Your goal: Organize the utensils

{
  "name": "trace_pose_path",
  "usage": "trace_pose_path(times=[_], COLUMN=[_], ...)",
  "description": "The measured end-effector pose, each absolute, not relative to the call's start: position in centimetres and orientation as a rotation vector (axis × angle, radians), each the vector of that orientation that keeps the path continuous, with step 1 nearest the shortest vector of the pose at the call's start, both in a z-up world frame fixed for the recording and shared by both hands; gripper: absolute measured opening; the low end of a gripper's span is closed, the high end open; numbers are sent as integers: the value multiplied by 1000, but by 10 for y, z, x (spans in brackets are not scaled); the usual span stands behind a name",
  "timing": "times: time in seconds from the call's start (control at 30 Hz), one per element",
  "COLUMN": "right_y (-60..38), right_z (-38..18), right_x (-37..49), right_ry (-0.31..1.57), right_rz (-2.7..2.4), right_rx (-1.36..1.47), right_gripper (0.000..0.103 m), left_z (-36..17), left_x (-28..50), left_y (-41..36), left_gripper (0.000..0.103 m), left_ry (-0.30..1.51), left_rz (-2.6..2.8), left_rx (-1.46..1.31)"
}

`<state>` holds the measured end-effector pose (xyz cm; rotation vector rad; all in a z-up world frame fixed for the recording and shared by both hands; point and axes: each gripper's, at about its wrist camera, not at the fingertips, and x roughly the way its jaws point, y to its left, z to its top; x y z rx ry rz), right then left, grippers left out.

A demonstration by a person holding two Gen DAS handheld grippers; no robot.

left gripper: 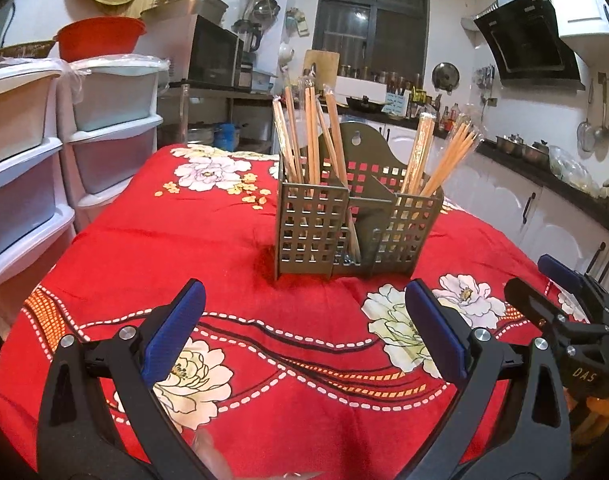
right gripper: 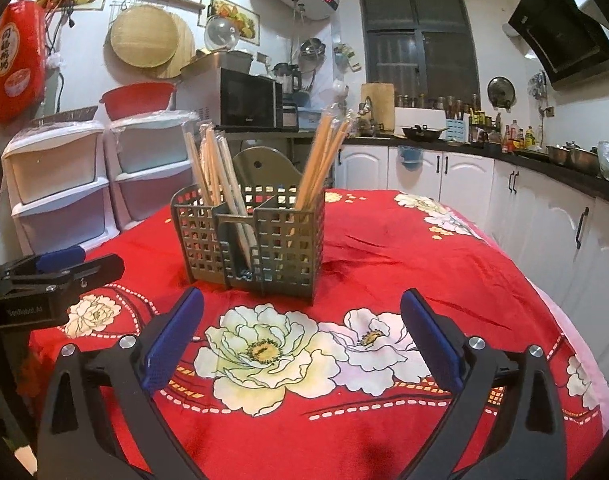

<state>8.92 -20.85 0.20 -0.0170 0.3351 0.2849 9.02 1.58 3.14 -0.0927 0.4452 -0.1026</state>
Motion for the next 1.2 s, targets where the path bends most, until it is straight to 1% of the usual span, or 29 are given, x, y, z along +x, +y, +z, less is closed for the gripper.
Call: trace_pose_path(times=[0.43, 1.2], right_y=[-209, -207], right_z=[-2, -4], right_x=[93, 94], right_ry=[337, 339], right_rz=[267, 268], right_rx=[-16, -20], right_gripper=[96, 96], left_z=[22, 22], left_x=[93, 93], left_y=[19, 22], left_gripper=[92, 92], left_ry=[438, 435], left_rz=[-105, -90], left_rx=[-116, -123])
